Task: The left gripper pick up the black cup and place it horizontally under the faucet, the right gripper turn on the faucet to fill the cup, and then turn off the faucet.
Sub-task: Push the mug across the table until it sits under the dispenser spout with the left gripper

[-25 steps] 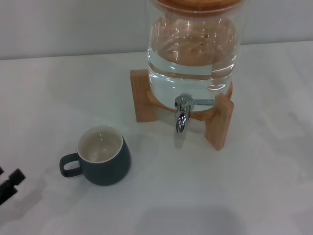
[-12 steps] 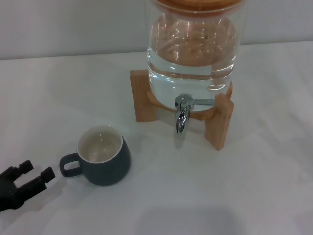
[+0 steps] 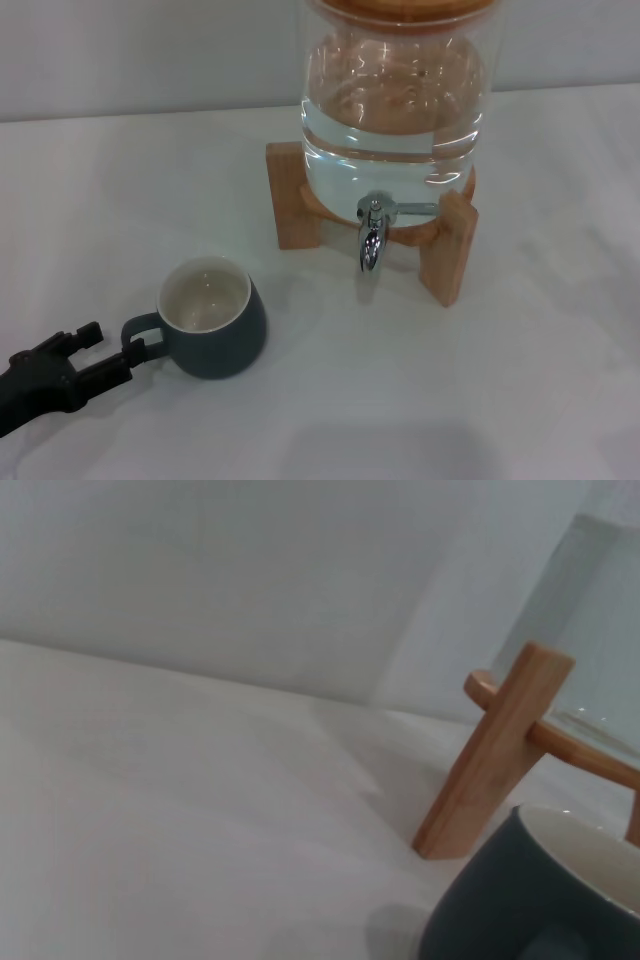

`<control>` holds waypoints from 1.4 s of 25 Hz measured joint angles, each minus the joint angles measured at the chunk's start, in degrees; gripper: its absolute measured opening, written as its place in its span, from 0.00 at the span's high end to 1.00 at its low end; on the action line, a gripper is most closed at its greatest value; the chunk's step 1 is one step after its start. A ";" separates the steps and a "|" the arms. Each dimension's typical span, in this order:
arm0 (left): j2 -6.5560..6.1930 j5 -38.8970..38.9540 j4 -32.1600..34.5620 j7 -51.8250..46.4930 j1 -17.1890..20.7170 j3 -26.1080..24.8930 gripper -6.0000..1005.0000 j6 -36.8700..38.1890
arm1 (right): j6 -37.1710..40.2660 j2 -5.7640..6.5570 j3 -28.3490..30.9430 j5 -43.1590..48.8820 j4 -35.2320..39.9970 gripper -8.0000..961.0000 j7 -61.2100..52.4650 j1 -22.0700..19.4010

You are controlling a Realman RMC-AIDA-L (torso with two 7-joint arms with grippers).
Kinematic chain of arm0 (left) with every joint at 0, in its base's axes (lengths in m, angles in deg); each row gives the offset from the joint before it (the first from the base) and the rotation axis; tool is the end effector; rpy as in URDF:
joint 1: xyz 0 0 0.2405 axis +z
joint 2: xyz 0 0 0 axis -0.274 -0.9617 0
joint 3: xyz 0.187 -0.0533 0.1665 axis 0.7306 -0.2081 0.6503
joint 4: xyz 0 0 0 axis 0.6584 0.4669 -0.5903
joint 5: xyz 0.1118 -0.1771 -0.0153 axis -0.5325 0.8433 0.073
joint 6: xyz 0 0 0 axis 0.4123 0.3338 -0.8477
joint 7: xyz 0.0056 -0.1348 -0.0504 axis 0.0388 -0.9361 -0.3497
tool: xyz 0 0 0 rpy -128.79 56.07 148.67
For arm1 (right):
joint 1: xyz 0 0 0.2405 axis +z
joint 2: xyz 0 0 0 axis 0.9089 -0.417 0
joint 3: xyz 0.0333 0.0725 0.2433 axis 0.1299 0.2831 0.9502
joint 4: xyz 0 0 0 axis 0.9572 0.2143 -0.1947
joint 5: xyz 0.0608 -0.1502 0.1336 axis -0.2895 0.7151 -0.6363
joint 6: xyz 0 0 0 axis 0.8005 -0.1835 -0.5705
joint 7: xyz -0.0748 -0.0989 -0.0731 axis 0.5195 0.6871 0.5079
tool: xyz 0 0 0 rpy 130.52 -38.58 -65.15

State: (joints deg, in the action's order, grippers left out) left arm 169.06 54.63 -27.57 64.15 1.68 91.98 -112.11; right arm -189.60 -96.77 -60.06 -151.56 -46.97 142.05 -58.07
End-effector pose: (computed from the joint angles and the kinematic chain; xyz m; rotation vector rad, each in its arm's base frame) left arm -0.3520 0.2608 -0.0106 -2.3139 -1.0921 -0.7230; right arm 0.3774 0.2083 0.1255 -1.4349 0.2591 0.9507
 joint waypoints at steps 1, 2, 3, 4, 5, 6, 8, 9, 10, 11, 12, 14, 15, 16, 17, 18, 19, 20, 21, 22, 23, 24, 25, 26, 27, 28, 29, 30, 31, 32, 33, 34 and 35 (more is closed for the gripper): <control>0.00 0.09 0.04 -0.08 -0.05 0.11 0.13 0.34 | -0.01 -0.02 0.01 -0.06 0.03 0.12 0.00 0.01; 0.00 0.23 0.06 -0.16 -0.08 0.17 0.13 0.61 | -0.02 -0.03 0.02 -0.15 0.03 0.12 0.01 0.01; 0.00 0.23 0.06 -0.16 -0.08 0.17 0.14 0.61 | -0.02 -0.03 0.02 -0.31 0.03 0.12 0.01 0.01; -0.01 0.31 0.09 -0.34 -0.17 0.19 0.14 1.02 | -0.02 -0.03 0.02 -0.42 0.03 0.12 0.01 0.01; -0.05 0.57 0.11 -0.72 -0.42 0.18 0.14 1.72 | -0.02 -0.03 0.03 -0.51 0.02 0.12 0.02 0.01; -0.11 0.71 0.13 -0.80 -0.55 0.18 0.14 1.97 | -0.02 -0.03 0.03 -0.51 0.02 0.12 0.02 0.01; -0.16 1.12 0.17 -0.73 -0.87 0.14 0.15 2.38 | -0.02 -0.04 0.02 -0.60 0.02 0.12 0.03 0.08; -0.17 1.26 0.19 -0.69 -0.97 0.14 0.15 2.52 | -0.02 -0.04 0.02 -0.60 0.03 0.12 0.03 0.12; -0.17 1.43 0.19 -0.61 -1.10 0.14 0.15 2.74 | -0.02 -0.04 0.03 -0.61 0.03 0.12 0.03 0.13; -0.17 1.66 0.20 -0.52 -1.28 0.17 0.15 3.05 | -0.02 -0.06 0.03 -0.61 0.02 0.12 0.03 0.16; -0.17 1.85 0.22 -0.21 -1.73 0.27 0.15 3.53 | -0.02 -0.08 0.02 -0.61 0.03 0.12 0.04 0.17; -0.16 1.85 0.22 0.03 -2.04 0.28 0.16 3.80 | -0.02 -0.10 0.02 -0.61 -0.02 0.12 0.04 0.18; -0.14 1.85 0.23 0.22 -2.28 0.28 0.16 3.98 | -0.02 -0.11 0.02 -0.61 -0.06 0.12 0.03 0.19; -0.12 1.85 0.23 0.46 -2.57 0.29 0.16 4.24 | -0.02 -0.12 0.02 -0.61 -0.11 0.12 0.04 0.21; -0.10 1.86 0.15 0.75 -2.93 0.30 0.16 4.56 | -0.02 -0.12 0.02 -0.61 -0.14 0.12 0.04 0.23; -0.08 1.86 0.03 0.97 -3.19 0.30 0.16 4.90 | -0.02 -0.13 0.02 -0.61 -0.15 0.12 0.04 0.24; -0.05 1.87 -0.15 1.36 -3.53 0.32 0.16 5.37 | 0.03 -0.13 0.02 -0.61 -0.24 0.12 0.04 0.29; -0.05 1.86 -0.32 1.73 -3.71 0.34 0.17 5.70 | 0.08 -0.13 0.02 -0.61 -0.30 0.12 0.04 0.30; -0.05 1.87 -0.47 2.20 -3.88 0.37 0.17 5.95 | 0.13 -0.13 0.02 -0.61 -0.37 0.12 0.04 0.33; -0.04 1.87 -0.69 2.64 -4.08 0.38 0.17 6.20 | 0.16 -0.13 0.02 -0.61 -0.42 0.12 0.04 0.36; -0.04 1.87 -1.05 3.21 -4.39 0.39 0.17 6.49 | 0.17 -0.13 0.02 -0.61 -0.44 0.12 0.04 0.37; -0.03 1.93 -1.37 3.64 -4.57 0.40 0.17 6.80 | 0.17 -0.13 0.02 -0.61 -0.46 0.12 0.04 0.37; -0.03 2.08 -1.74 4.18 -4.75 0.41 0.18 7.05 | 0.17 -0.13 0.02 -0.61 -0.46 0.12 0.04 0.36; -0.02 2.31 -2.22 4.93 -4.83 0.41 0.18 7.23 | 0.16 -0.13 0.02 -0.61 -0.46 0.12 0.03 0.38; -0.01 2.98 -2.73 6.19 -4.85 0.41 0.18 7.30 | 0.15 -0.13 0.02 -0.60 -0.44 0.12 0.03 0.42; 0.00 3.75 -3.25 7.40 -4.83 0.41 0.18 7.32 | 0.15 -0.14 0.02 -0.60 -0.43 0.12 0.01 0.53; 0.00 4.35 -3.55 8.25 -4.78 0.41 0.18 7.33 | 0.15 -0.14 0.02 -0.60 -0.43 0.12 0.01 0.53; 0.00 5.24 -4.08 9.62 -4.67 0.42 0.18 7.31 | 0.15 -0.17 0.02 -0.60 -0.43 0.12 0.01 0.60; 0.00 5.91 -4.47 10.83 -4.56 0.41 0.19 7.25 | 0.21 -0.20 0.02 -0.60 -0.42 0.12 0.01 0.63; -0.01 6.36 -4.74 11.70 -4.52 0.41 0.19 7.19 | 0.28 -0.21 0.02 -0.60 -0.42 0.12 0.00 0.64; -0.03 6.76 -5.03 12.55 -4.48 0.38 0.19 7.14 | 0.42 -0.21 0.02 -0.61 -0.42 0.12 0.00 0.70; -0.06 6.97 -5.16 13.06 -4.49 0.33 0.19 7.15 | 0.56 -0.22 0.02 -0.61 -0.42 0.12 0.00 0.80; -0.10 7.11 -5.33 13.59 -4.50 0.27 0.19 7.25 | 0.61 -0.22 0.02 -0.61 -0.43 0.12 -0.01 0.86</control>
State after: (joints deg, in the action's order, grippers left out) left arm 168.96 61.74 -32.90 77.74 -2.81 92.25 -104.86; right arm -188.99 -96.99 -60.04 -152.17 -47.39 142.04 -57.21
